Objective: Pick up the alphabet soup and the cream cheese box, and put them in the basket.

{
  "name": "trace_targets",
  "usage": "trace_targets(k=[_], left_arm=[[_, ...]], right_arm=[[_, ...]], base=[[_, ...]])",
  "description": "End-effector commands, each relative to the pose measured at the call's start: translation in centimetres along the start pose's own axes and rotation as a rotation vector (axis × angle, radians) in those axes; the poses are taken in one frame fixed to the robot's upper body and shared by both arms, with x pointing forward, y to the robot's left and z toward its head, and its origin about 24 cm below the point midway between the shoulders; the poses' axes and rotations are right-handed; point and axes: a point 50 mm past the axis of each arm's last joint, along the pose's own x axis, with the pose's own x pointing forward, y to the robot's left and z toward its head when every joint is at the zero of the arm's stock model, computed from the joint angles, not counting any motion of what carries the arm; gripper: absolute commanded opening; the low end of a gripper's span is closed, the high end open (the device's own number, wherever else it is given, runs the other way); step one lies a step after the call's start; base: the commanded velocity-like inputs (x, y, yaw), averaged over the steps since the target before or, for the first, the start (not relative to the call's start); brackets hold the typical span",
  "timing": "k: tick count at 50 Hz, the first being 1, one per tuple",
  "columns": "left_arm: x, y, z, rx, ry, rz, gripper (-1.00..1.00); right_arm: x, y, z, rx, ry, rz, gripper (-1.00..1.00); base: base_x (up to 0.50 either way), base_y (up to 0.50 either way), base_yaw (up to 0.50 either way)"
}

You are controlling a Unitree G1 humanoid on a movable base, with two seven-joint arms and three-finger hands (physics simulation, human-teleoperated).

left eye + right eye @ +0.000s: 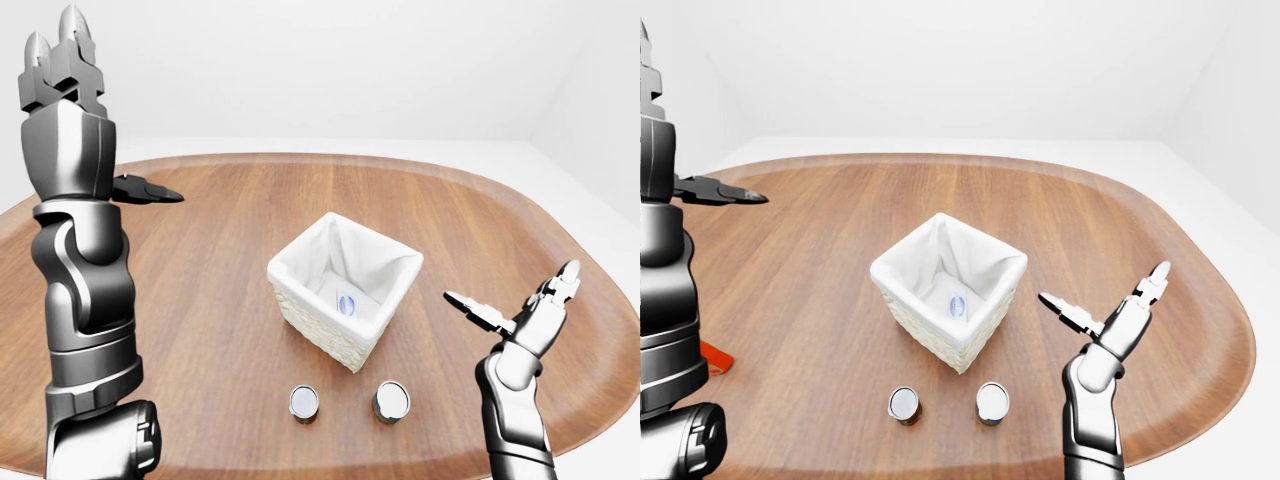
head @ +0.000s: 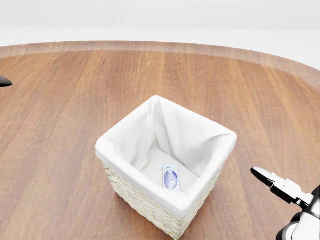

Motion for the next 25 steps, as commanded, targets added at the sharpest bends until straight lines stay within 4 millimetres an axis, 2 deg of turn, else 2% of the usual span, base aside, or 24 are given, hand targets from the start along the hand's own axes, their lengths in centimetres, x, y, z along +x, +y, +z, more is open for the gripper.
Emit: trace_targets(k=[1,10,25], left_arm=[[-0.5,0.9,-1.7,-0.007,0.041,0.016,1.00],[-0.9,1.1,-2.9,-0.004,0.075,0.014,1.00],[-0.9,1.2,-2.9,-0.003,0.072,0.013,1.00]], right_arm=[[0.0,0.0,0.0,-0.002,-0.003,0.001,1.00],[0.0,0.0,0.1,-0.003,-0.002,0.000,1.00],[0.0,0.0,0.0,-0.001,0.001,0.001,1.00]], base=[[0.00,0.00,0.00],[0.00,0.00,0.00],[0.00,0.00,0.00]])
